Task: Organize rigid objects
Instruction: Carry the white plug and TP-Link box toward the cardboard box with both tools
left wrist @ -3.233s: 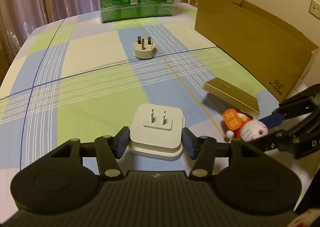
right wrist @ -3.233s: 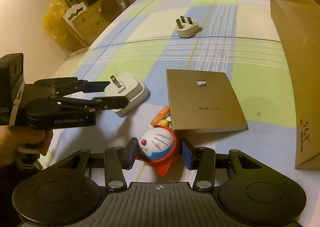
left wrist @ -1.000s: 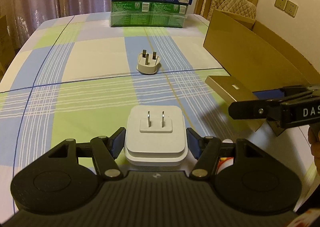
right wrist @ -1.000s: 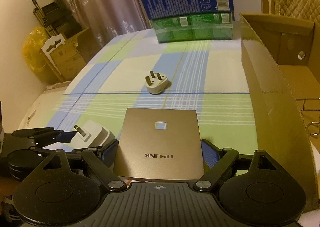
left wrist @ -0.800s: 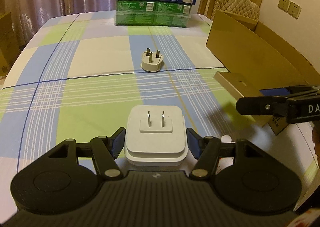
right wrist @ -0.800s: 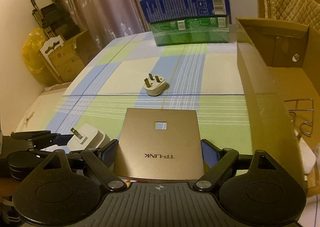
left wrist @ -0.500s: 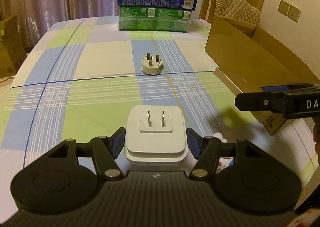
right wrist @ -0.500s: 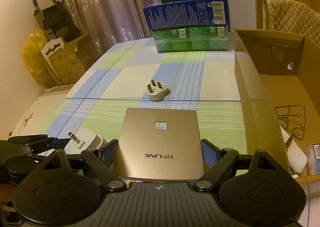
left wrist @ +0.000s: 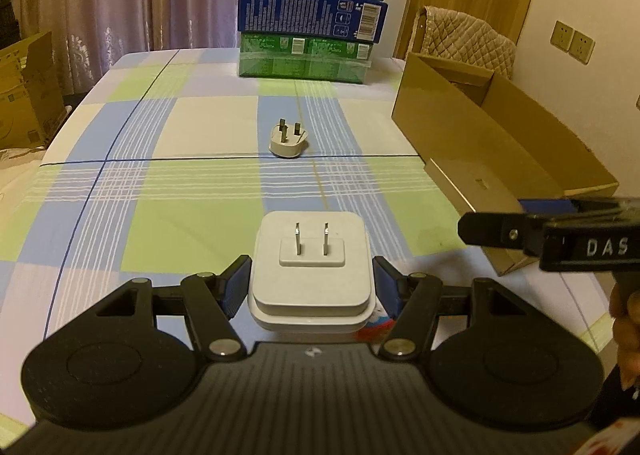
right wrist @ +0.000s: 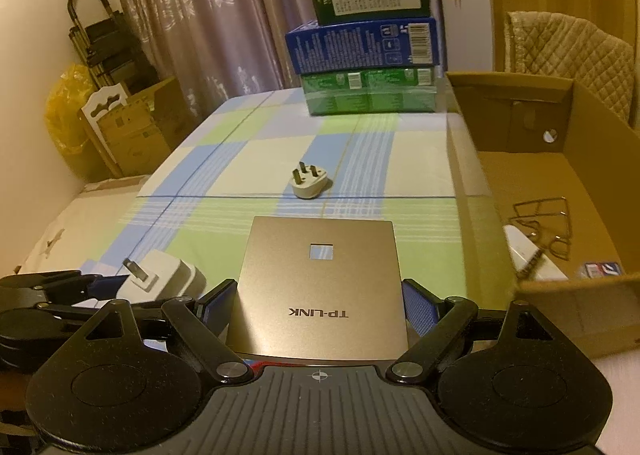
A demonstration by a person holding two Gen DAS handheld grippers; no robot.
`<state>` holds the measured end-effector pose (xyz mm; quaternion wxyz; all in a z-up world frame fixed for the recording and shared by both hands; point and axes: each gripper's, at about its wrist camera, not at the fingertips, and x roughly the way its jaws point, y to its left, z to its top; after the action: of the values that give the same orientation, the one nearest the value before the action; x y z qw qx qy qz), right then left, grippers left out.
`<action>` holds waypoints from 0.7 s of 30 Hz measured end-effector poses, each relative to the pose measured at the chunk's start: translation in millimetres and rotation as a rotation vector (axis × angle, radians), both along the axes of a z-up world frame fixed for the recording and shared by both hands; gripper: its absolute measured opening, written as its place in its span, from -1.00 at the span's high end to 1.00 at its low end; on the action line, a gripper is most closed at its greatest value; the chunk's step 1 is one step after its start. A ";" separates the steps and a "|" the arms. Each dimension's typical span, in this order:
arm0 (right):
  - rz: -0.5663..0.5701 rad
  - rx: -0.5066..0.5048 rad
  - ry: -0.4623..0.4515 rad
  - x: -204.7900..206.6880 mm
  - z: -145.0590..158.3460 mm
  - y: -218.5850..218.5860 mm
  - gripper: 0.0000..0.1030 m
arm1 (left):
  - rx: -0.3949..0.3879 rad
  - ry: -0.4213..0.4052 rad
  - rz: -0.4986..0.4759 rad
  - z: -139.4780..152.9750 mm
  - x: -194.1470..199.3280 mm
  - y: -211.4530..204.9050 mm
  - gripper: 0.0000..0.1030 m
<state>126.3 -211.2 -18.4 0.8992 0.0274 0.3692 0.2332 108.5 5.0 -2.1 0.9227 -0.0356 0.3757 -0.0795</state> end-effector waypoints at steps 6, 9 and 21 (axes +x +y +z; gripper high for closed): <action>-0.016 -0.003 -0.010 -13.7 2.5 -10.8 -0.62 | -0.005 -0.010 0.023 11.7 -15.1 -5.4 -0.17; -0.020 0.007 -0.010 -19.7 3.3 -14.9 -0.62 | 0.007 -0.019 0.025 17.3 -20.5 -8.2 -0.17; -0.019 0.040 -0.026 -26.5 9.1 -20.2 -0.62 | 0.014 -0.033 0.032 31.1 -32.8 -16.2 -0.17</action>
<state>99.8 -231.4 -9.3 0.9053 0.0459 0.3524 0.2325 75.7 -11.2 29.0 0.9300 -0.0339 0.3606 -0.0628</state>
